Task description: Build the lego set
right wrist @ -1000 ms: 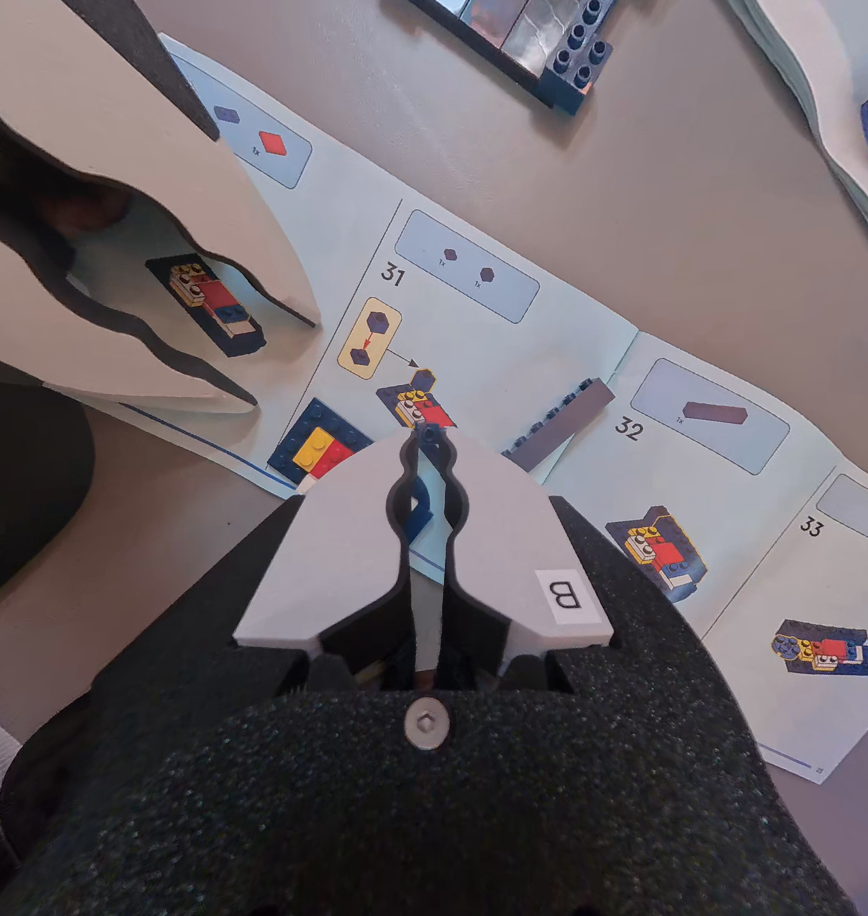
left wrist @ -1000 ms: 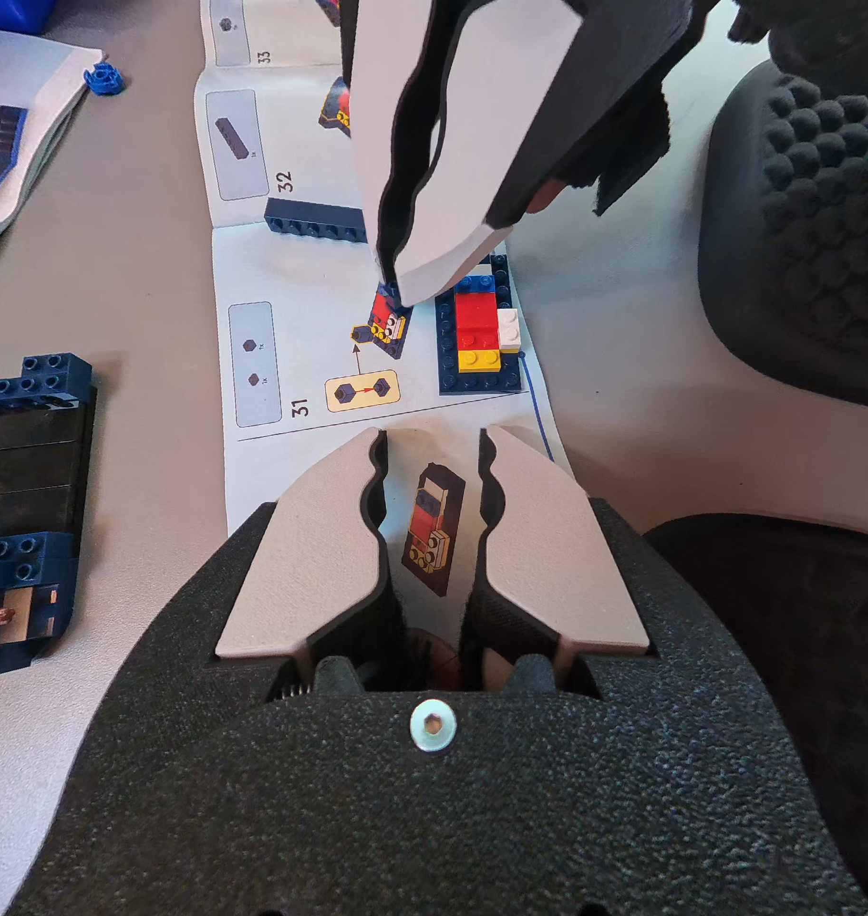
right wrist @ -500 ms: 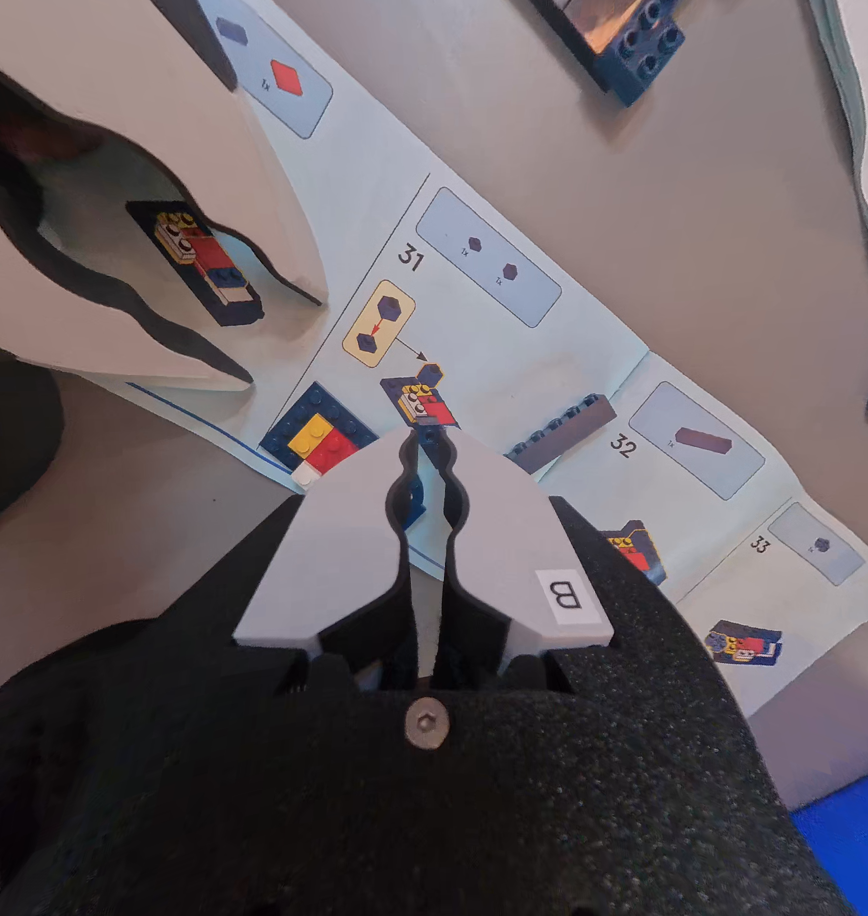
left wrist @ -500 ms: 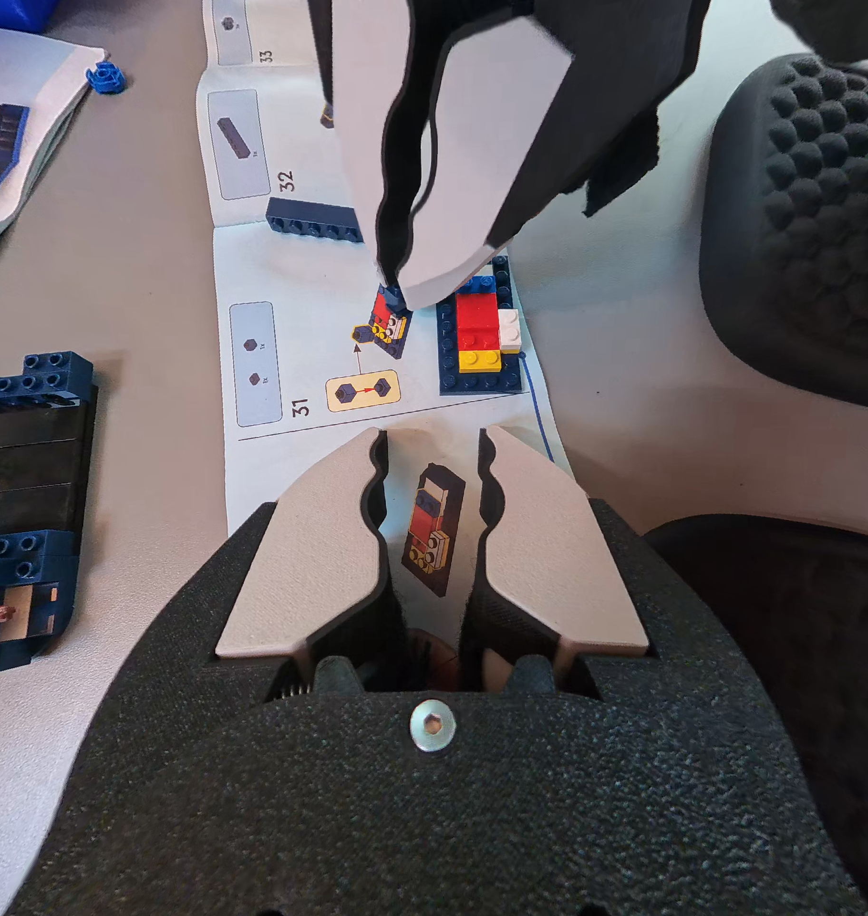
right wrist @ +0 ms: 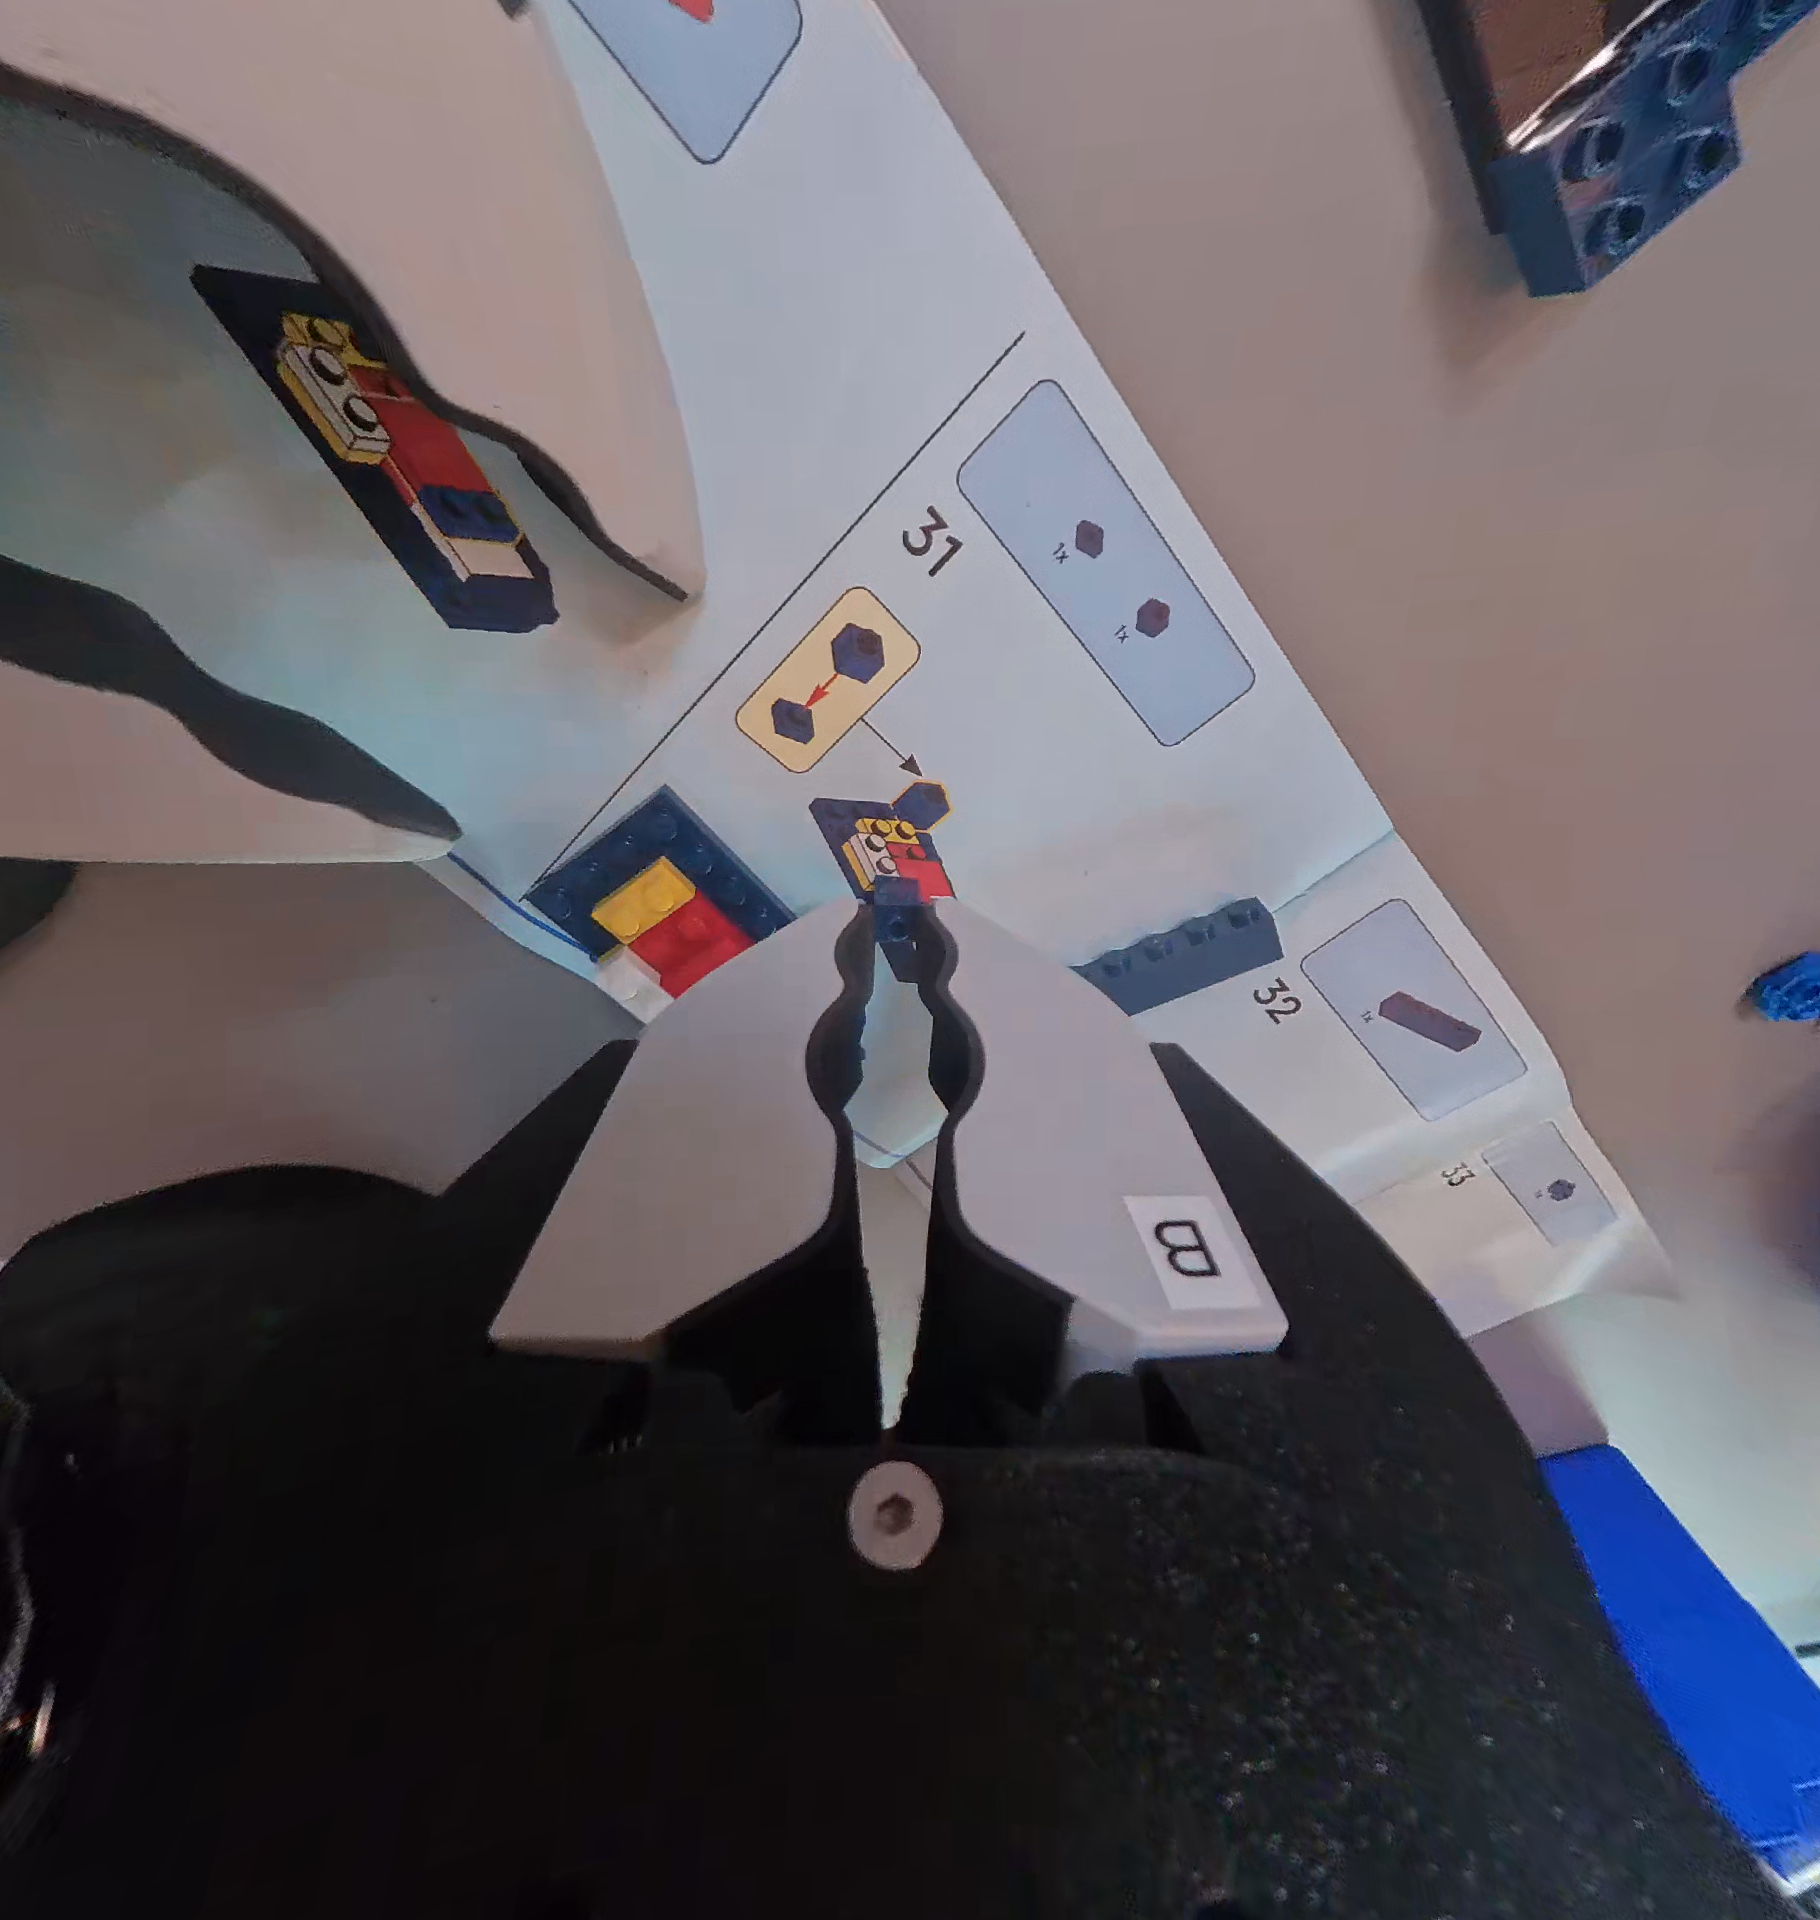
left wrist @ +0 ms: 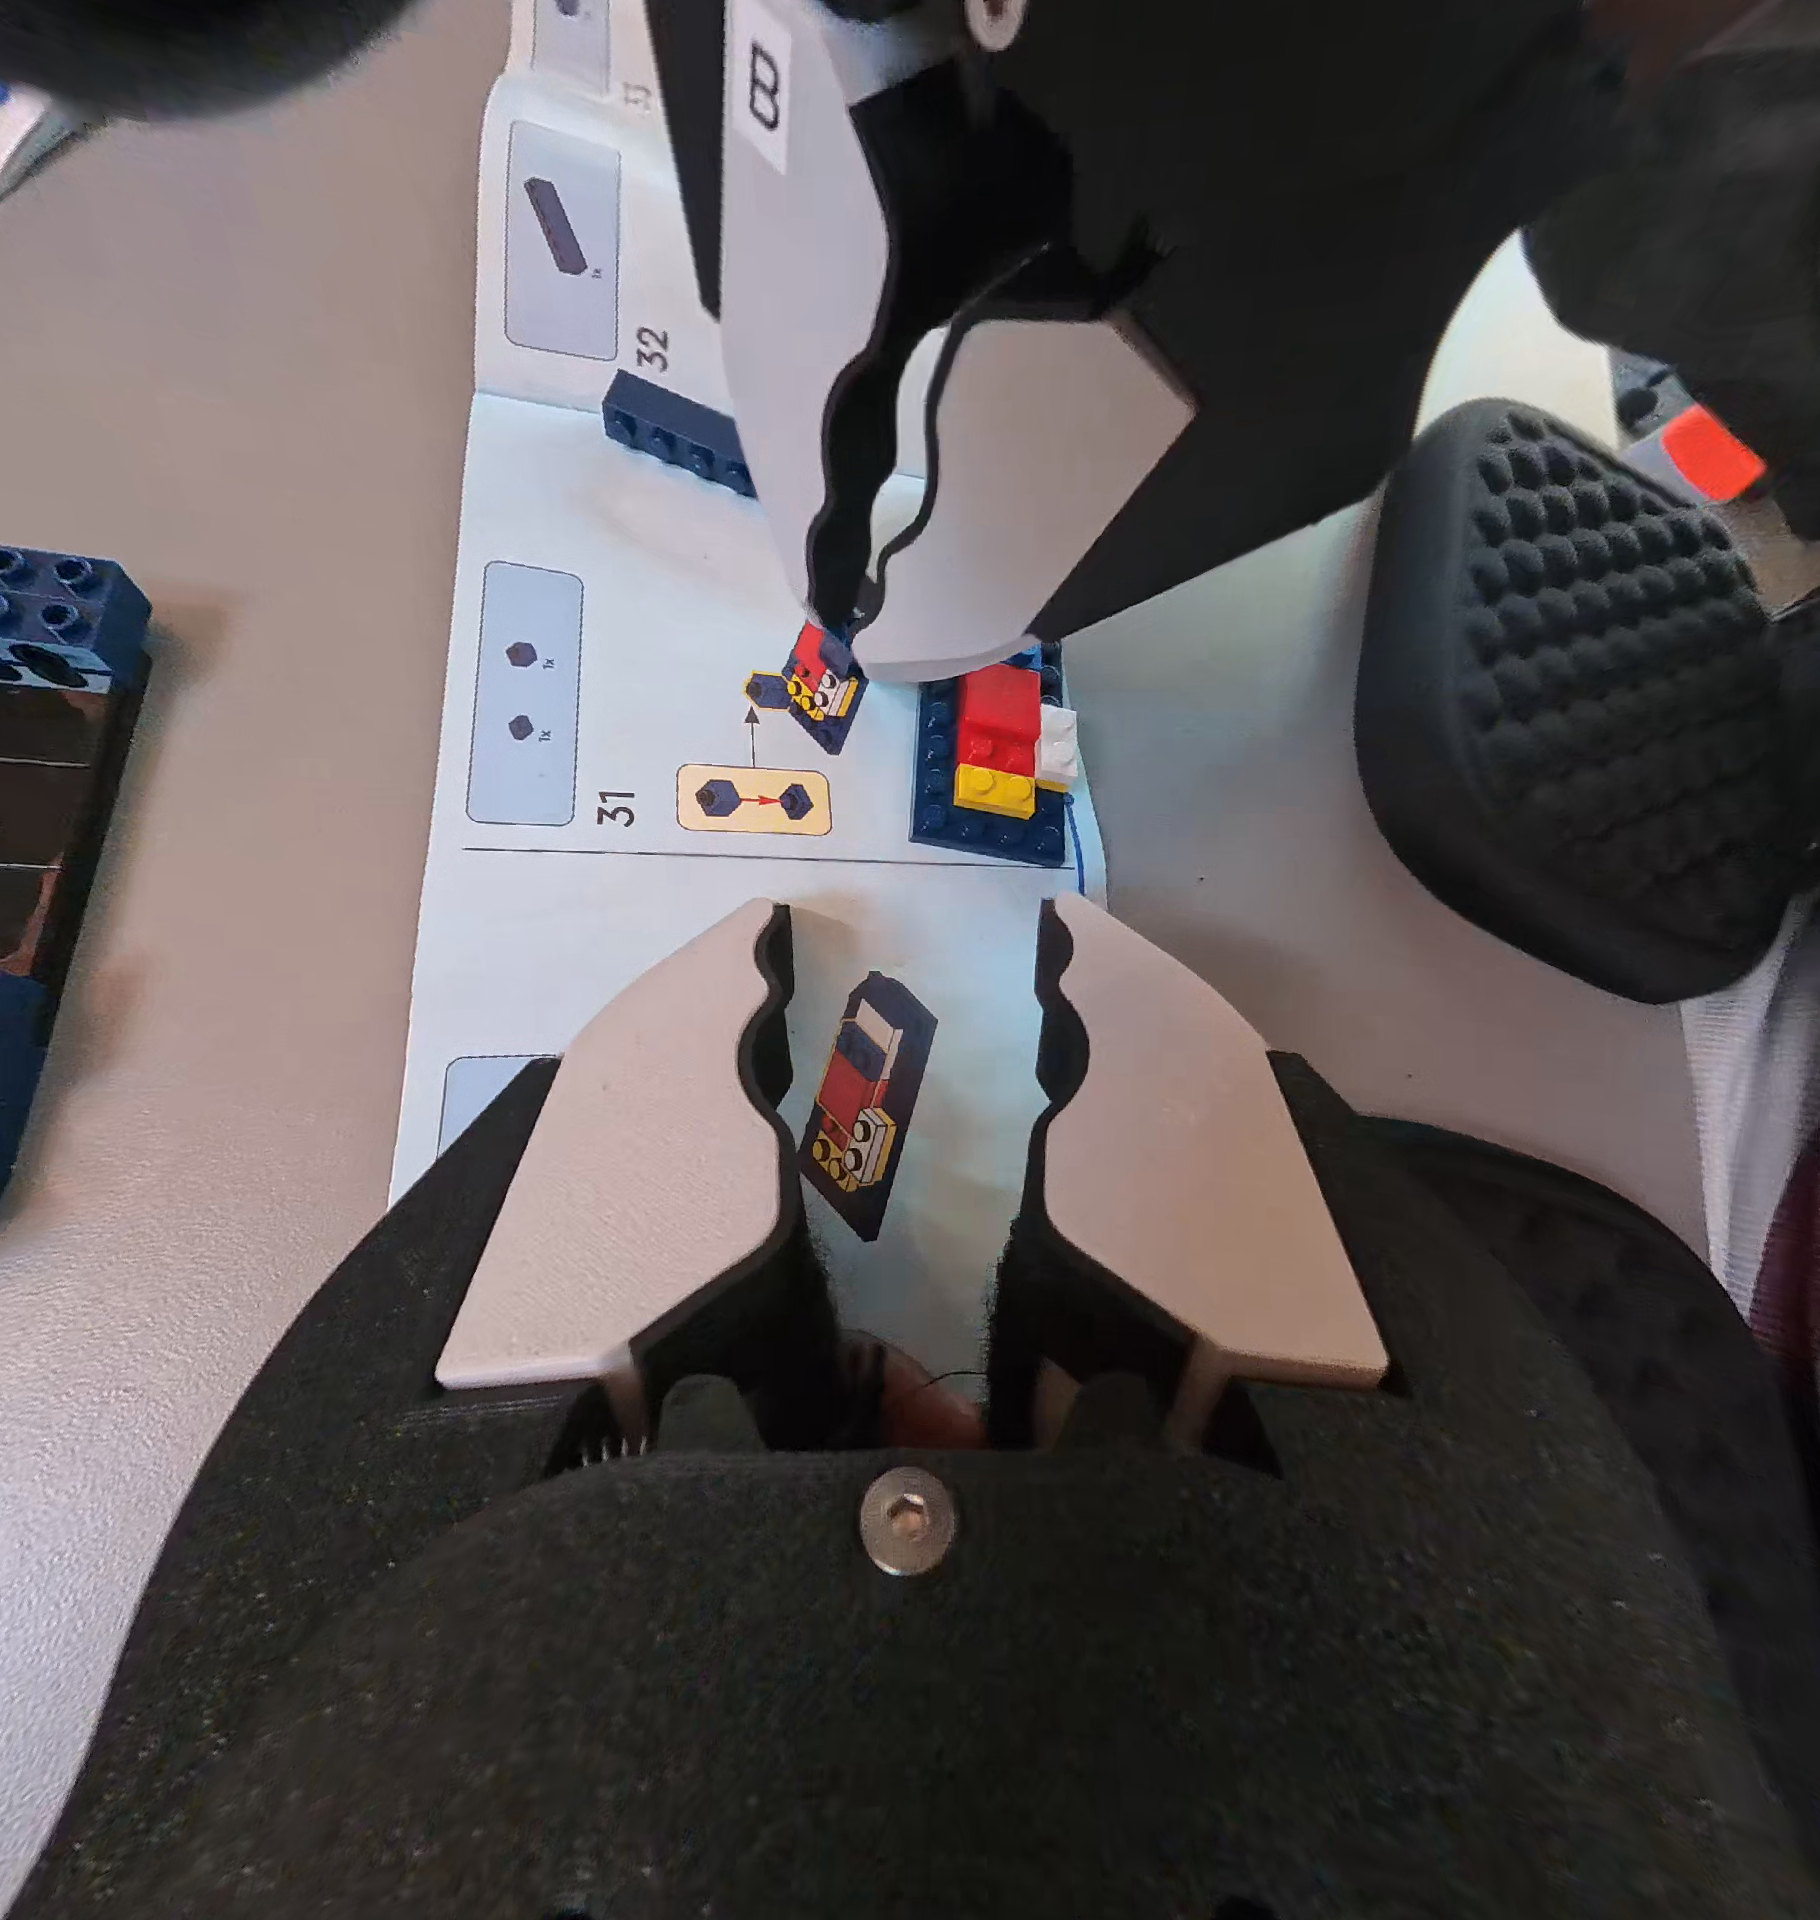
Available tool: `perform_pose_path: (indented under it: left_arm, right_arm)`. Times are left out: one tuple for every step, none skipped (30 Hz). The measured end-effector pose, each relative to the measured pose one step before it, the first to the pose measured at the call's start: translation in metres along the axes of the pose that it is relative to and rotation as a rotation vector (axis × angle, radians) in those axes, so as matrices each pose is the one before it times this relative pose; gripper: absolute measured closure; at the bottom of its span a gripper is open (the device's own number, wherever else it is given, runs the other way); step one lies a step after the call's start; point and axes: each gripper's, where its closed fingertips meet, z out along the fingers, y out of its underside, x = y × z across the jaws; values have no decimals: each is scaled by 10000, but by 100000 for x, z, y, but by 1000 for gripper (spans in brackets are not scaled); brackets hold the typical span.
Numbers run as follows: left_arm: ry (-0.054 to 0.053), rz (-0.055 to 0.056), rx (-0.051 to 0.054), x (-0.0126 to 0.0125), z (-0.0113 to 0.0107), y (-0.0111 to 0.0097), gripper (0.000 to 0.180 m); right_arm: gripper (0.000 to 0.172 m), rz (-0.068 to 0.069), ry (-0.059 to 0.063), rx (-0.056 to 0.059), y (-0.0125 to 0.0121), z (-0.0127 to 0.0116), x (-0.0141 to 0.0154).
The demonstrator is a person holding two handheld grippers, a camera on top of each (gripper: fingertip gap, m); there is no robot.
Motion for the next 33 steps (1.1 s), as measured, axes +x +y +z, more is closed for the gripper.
perform_pose_path:
  left_arm:
    - [17, 16, 21, 26, -29, -27, 135]
    - [-17, 31, -10, 10, 14, 16, 135]
    - [-29, 44, -54, 0, 48, 53, 135]
    - [-13, 45, -36, 13, 43, 41, 135]
    - [-34, 30, -4, -12, -1, -4, 137]
    - [-42, 22, 1, -33, 6, -6, 138]
    - [-47, 34, -22, -30, 16, 21, 138]
    - [-56, 78, -23, -16, 29, 17, 139]
    - [-66, 130, -28, -10, 27, 25, 139]
    - [-75, 129, -36, -43, 28, 32, 140]
    - [-62, 87, -21, -44, 26, 8, 141]
    - [-19, 53, -8, -11, 0, 6, 141]
    - [-18, 33, 8, -43, -7, -25, 142]
    - [-26, 38, 27, -54, -22, -39, 143]
    - [-9, 76, 45, 5, -59, -59, 144]
    - [-12, 177, 64, 50, -84, -90, 145]
    - [-45, 268, 85, 55, -96, -129, 148]
    - [-69, 343, 86, 90, -78, -160, 149]
    - [-67, 398, 78, 125, -54, -168, 149]
    - [-68, 351, 23, 131, -27, -68, 149]
    - [-33, 280, -121, 140, -31, 85, 149]
    - [12, 250, -208, 170, -88, 116, 149]
    - [18, 224, -72, 169, -124, -104, 150]
    - [47, 141, 178, 209, -150, -411, 152]
    - [101, -19, 313, 230, -106, -553, 153]
    - [150, -154, 275, 227, -19, -445, 154]
    - [144, -191, 116, 139, 66, -147, 154]
    - [81, -136, -48, -32, 95, 180, 153]
    - [-98, -127, -101, -321, 111, 339, 150]
    - [-141, -126, -92, -405, 113, 339, 148]
    - [-41, -115, -51, -230, 110, 251, 148]
    - [47, -74, -30, -22, 89, 108, 149]
    - [-2, -18, -46, 1, 82, 12, 149]
  right_arm:
    - [164, -61, -90, -54, 5, 33, 0]
    - [164, -53, -2, 10, -8, 25, -6]
    - [164, -56, 85, 101, -40, 89, 8]
    - [163, -136, 75, 182, -25, 173, -19]
    - [164, -141, 0, 329, -59, -13, -1]
    - [163, -144, -127, 351, -12, -22, -12]
    - [163, -231, -192, 416, 0, -29, -14]
    - [163, -212, -87, 484, 31, -119, 106]
    - [164, 6, 168, 568, -9, -412, 427]
    - [164, -84, 125, 654, -129, -686, 250]
    - [164, -235, -98, 715, -271, -813, -187]
    - [164, -308, -374, 661, -319, -767, -683]
    - [164, -415, -354, 653, -460, -637, -773]
    - [164, -364, -171, 508, -376, -453, -538]
    - [164, -217, -110, 191, -11, -280, -366]
    - [164, -241, -16, 78, 109, -214, -246]
    - [164, -271, 42, 141, 57, -198, -189]
    - [164, -233, 27, 221, -37, -174, -214]
    - [163, -180, -25, 285, -92, -126, -264]
    - [164, -153, -44, 322, -118, -83, -281]
    - [164, -165, 9, 322, -112, -69, -202]
    - [164, -167, 71, 305, -75, -61, -97]
    - [164, -104, 92, 245, -10, -61, -19]
    - [164, -8, 50, 155, 59, -58, 17]
    - [164, 58, -37, 74, 107, -27, -41]
    - [164, 55, -104, 17, 103, 16, -107]
    - [164, 2, -117, -16, 72, 81, -127]
    - [164, -53, -116, -19, 9, 161, -129]
    - [164, -62, -114, -16, -55, 231, -112]
    - [164, -15, -134, -16, -81, 301, -106]
    - [163, 25, -144, 5, -101, 341, -69]
    - [164, 17, -76, 45, -96, 333, 60]
    - [163, 32, -72, 78, -70, 295, 69]
